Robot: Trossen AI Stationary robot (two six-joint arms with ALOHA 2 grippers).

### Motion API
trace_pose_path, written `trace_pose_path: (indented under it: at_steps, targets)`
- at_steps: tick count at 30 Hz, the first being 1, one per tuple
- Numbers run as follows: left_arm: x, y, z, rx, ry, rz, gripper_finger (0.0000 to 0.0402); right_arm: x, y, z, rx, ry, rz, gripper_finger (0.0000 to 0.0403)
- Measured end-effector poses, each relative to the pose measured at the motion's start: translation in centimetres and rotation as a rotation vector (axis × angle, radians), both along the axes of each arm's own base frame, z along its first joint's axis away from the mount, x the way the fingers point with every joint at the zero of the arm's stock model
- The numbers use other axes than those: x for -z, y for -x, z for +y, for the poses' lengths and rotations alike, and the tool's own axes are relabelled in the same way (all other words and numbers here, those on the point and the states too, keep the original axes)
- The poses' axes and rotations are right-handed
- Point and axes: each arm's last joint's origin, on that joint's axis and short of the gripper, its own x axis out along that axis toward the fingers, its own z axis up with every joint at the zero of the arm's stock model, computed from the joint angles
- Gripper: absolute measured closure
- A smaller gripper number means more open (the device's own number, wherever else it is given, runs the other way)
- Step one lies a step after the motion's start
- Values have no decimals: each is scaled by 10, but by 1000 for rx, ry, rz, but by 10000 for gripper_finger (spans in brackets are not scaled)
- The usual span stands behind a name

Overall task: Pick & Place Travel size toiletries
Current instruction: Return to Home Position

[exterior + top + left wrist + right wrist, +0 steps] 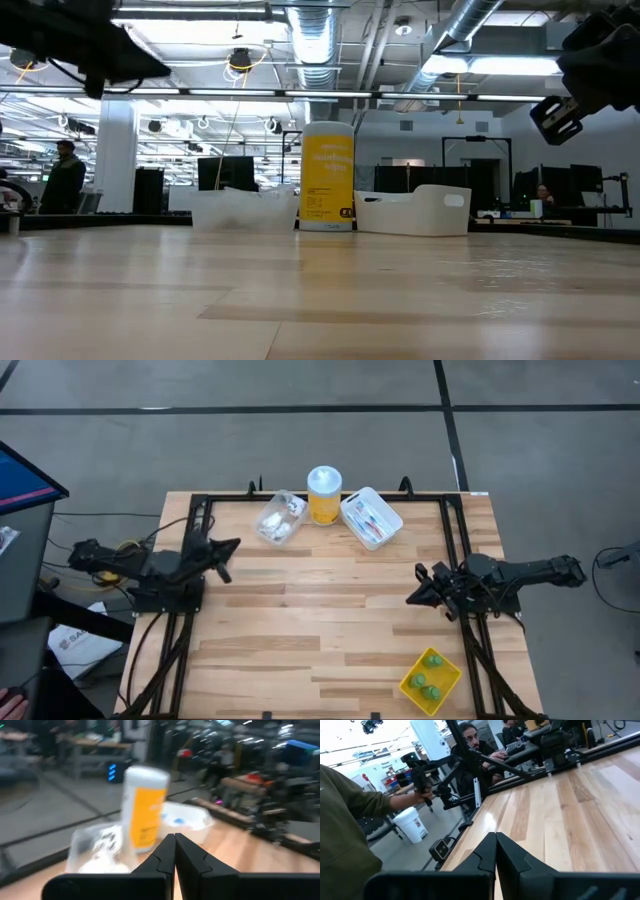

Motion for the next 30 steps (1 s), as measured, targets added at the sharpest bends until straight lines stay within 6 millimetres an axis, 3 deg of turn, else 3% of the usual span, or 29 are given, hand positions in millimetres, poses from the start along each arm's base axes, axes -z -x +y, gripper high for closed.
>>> trace_pose_path:
  at_steps: [8,14,21,30]
  targets:
    - [-17,28,-4,272,-100,-142,401,0,-1,-5,46,2,0,403]
    - [11,16,-12,437,-89,-76,401,1,-2,-9,86,3,6,403]
    - [46,3,-22,621,-52,-147,401,1,-2,-13,131,3,15,403]
    - [47,3,-28,815,-36,-162,401,1,-2,-14,136,1,13,403]
